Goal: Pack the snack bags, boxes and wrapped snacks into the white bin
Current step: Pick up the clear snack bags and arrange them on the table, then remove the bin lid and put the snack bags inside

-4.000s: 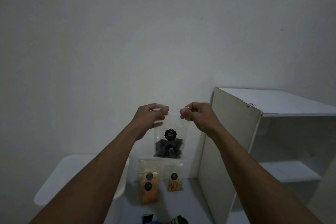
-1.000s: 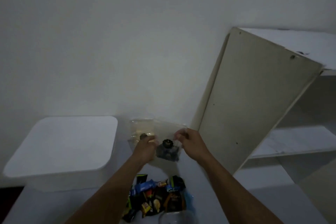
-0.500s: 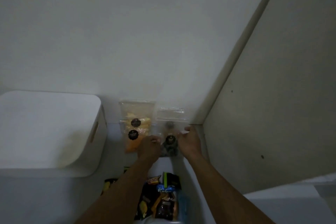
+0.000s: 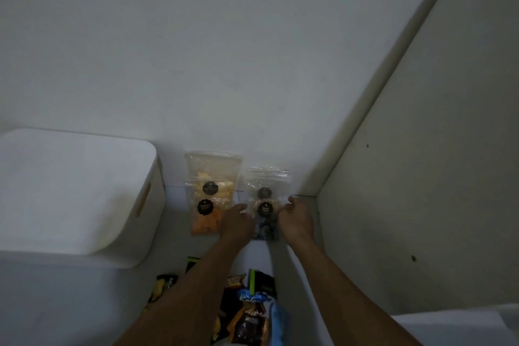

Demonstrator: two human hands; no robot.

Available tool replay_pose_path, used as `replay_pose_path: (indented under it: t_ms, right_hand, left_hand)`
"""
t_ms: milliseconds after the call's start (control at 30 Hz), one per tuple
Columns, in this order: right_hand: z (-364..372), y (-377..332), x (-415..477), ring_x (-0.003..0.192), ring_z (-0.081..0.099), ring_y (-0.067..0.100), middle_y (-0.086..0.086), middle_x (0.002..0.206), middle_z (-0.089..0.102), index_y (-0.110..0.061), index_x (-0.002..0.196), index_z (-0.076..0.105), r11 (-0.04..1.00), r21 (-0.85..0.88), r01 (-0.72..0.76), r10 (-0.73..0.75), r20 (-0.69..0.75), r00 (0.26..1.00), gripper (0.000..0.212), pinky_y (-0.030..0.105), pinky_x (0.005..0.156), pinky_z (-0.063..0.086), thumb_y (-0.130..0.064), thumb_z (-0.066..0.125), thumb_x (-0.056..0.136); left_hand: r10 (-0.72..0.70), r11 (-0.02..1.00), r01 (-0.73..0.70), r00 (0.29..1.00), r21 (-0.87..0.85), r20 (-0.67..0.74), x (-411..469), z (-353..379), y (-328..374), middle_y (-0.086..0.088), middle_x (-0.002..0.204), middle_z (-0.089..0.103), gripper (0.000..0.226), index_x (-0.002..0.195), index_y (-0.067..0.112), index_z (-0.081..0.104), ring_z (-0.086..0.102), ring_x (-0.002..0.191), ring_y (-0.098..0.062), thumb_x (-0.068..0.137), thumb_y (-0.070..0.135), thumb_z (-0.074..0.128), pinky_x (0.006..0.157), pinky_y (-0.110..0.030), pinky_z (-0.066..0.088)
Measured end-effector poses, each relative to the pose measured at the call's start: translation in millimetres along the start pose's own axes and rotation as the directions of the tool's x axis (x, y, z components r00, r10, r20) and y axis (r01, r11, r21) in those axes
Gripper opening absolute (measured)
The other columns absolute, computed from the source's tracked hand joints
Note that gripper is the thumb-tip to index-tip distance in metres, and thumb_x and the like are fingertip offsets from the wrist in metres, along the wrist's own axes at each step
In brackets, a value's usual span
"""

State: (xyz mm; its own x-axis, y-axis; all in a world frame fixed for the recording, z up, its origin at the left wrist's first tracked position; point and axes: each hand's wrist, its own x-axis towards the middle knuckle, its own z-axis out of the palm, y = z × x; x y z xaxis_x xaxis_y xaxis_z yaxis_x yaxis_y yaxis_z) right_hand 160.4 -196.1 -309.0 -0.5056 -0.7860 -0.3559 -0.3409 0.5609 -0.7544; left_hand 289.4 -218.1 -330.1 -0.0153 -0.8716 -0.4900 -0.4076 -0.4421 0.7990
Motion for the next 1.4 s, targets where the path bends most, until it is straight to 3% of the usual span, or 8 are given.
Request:
replay_pose_path:
  t_ms: [200,367,533,767,967,1133,1267,1400]
  right_hand:
    - [-7.6,-5.8,-6.0,0.127,0.053,0.026,0.013,0.140,0.054,-0.010,0.144,0.043,0.999,0.017,0.035,-0.036,0.045,0.998,0.054,0.038,0.108,0.043,-0.014,0.057,0.092]
    - [-24.6,-34.2,-27.6,0.127,0.053,0.029,0.016,0.139,0.055,-0.008,0.141,0.046,0.957,-0.199,0.213,-0.205,0.062,0.977,0.049,0.034,0.103,0.043,-0.024,0.054,0.096]
    - [-46.2,-92.1,-67.8,0.120,0.055,0.032,0.017,0.132,0.058,-0.003,0.132,0.050,0.845,-0.382,0.375,-0.342,0.154,0.927,0.051,0.037,0.097,0.047,-0.042,0.048,0.099]
    - [-24.3,-166.9,-137.6,0.122,0.054,0.031,0.017,0.135,0.056,0.001,0.131,0.051,0.766,-0.427,0.480,-0.427,0.221,0.877,0.062,0.035,0.098,0.044,-0.051,0.041,0.099]
    - [42.9,-198.9,-188.0,0.109,0.063,0.031,0.016,0.122,0.064,0.000,0.127,0.054,0.778,-0.430,0.458,-0.413,0.199,0.889,0.065,0.037,0.095,0.048,-0.055,0.043,0.096]
    - [106.8,-208.1,-216.3,0.112,0.059,0.033,0.018,0.128,0.059,0.000,0.128,0.054,0.798,-0.439,0.414,-0.370,0.186,0.910,0.061,0.040,0.093,0.049,-0.051,0.047,0.096]
    - [148.4,-207.6,-220.6,0.118,0.055,0.034,0.017,0.129,0.059,-0.003,0.126,0.055,0.818,-0.478,0.320,-0.287,0.144,0.947,0.065,0.048,0.104,0.041,-0.057,0.048,0.091]
    - [176.1,-202.5,-219.3,0.121,0.052,0.036,0.018,0.131,0.057,-0.001,0.130,0.050,0.855,-0.464,0.234,-0.209,0.106,0.972,0.065,0.041,0.096,0.040,-0.054,0.052,0.093]
  left_hand:
    - [0.023,0.991,-0.027,0.999,0.134,0.024,-10.6,-11.9,8.7,-0.014,0.140,0.050,0.054,0.145,0.012,0.040,0.055,0.119,-0.030,0.095,0.022,0.056,0.097,-0.035,0.046]
    - [0.245,0.917,-0.216,0.969,0.335,-0.046,-34.9,-47.1,34.0,-0.013,0.136,0.058,0.044,0.137,0.009,0.052,0.055,0.124,-0.028,0.097,0.027,0.053,0.103,-0.034,0.042]
    - [0.390,0.820,-0.301,0.916,0.487,-0.092,-72.0,-115.5,68.3,-0.009,0.137,0.058,0.052,0.137,0.013,0.053,0.054,0.124,-0.027,0.094,0.042,0.053,0.103,-0.036,0.043]
    - [0.466,0.735,-0.280,0.870,0.618,-0.159,-116.1,-244.5,78.5,-0.008,0.142,0.053,0.060,0.139,0.010,0.050,0.046,0.132,-0.026,0.094,0.050,0.051,0.108,-0.035,0.037]
    - [0.432,0.740,-0.212,0.877,0.638,-0.210,-115.7,-359.3,34.8,-0.006,0.145,0.050,0.064,0.141,0.011,0.048,0.042,0.136,-0.025,0.092,0.052,0.053,0.110,-0.036,0.034]
    - [0.406,0.723,-0.194,0.896,0.663,-0.180,-90.8,-432.1,-13.7,-0.008,0.149,0.045,0.065,0.144,0.010,0.044,0.041,0.137,-0.026,0.093,0.049,0.054,0.111,-0.035,0.034]
    - [0.387,0.681,-0.183,0.912,0.709,-0.136,-67.7,-470.7,-42.2,-0.012,0.152,0.041,0.064,0.147,0.008,0.038,0.039,0.138,-0.030,0.094,0.039,0.057,0.112,-0.037,0.032]
    - [0.307,0.703,-0.130,0.942,0.700,-0.134,-41.8,-490.3,-67.7,-0.018,0.145,0.046,0.078,0.145,0.004,0.036,0.046,0.130,-0.036,0.087,0.048,0.063,0.106,-0.042,0.040]
